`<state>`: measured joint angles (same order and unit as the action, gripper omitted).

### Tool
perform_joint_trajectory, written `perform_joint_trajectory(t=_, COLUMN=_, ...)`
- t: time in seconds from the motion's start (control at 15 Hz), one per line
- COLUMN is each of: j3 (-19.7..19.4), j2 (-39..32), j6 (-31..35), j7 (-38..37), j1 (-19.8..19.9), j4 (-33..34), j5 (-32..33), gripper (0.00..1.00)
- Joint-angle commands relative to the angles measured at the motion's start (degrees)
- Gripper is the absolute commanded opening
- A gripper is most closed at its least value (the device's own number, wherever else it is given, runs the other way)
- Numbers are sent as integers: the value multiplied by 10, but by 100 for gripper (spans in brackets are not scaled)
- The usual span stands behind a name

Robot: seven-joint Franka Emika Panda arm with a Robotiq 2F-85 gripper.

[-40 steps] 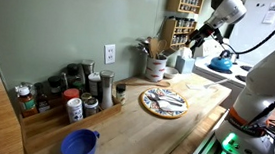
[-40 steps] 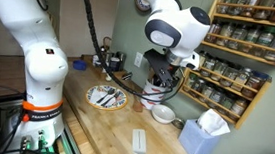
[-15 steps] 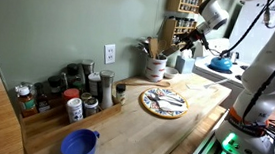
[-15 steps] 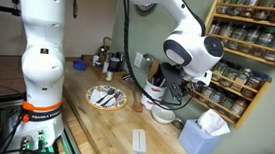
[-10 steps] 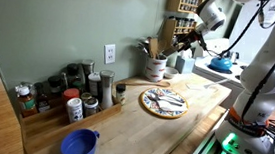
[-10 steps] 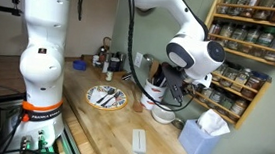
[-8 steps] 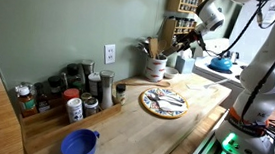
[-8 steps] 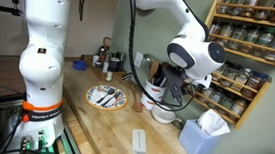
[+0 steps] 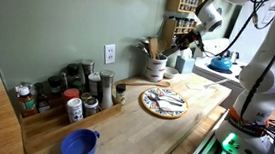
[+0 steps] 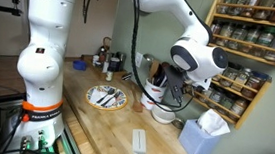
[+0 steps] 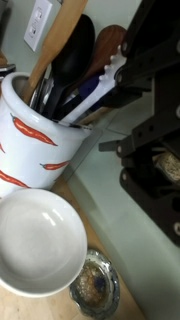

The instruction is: Take the spatula out of the bucket

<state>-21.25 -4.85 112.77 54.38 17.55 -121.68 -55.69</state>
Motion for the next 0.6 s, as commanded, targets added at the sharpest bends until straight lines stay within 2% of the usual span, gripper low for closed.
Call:
perform_joint_trajectory(t=0.0, j3=6, j2=-17, j6=-35, j7=-3, j1=22, j4=19, j5=-20, gripper=34)
perform_joint_trajectory(t=0.07, j3=5, j2=-18, j6=-43, j7=-3, j1=26, j4=21, j5=-25, gripper=35)
perform_joint_trajectory(t=0.27, j3=3, j2=-25, j6=-79, j7=-8, j1=36, j4=29, j5=-38, gripper=24)
perform_joint_trajectory(t=0.33, j3=3, j2=-28, j6=-89, j7=-10, j1=38, j4=31, j5=-38, gripper=26)
perform_joint_trajectory(t=0.47, j3=4, j2=-30, j6=-99, j7=-12, j1=41, j4=32, j5=-38, gripper=17)
perform_joint_trajectory(t=0.53, j3=4, j2=-30, j6=-102, j7=-13, j1=42, j4=32, j5=-38, gripper=3)
